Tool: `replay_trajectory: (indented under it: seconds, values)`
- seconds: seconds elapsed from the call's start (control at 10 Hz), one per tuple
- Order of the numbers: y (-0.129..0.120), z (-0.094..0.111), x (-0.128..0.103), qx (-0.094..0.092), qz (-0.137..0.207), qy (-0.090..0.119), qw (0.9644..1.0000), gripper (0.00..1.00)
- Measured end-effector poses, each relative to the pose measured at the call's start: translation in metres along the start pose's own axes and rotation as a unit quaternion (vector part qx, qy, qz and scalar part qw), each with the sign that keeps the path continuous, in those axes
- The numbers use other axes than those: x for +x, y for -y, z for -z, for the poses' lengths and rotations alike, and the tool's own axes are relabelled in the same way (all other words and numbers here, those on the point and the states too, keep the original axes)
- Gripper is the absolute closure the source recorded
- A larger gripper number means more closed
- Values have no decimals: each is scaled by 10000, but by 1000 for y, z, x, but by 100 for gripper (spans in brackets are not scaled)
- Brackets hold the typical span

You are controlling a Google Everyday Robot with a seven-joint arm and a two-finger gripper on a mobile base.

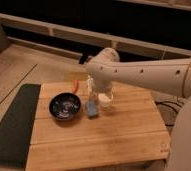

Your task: Knock the eraser over

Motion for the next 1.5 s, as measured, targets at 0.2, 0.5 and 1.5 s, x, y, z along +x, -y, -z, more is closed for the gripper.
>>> replay_trajectory:
  seconds: [0.2,0.5,1.5]
  values:
    - [26,-10,-23,-135,-177,178,9996,35]
    - [60,-25,-53,-301,-292,379,9984,35]
    - [123,-38,-92,515,-184,522,9971,35]
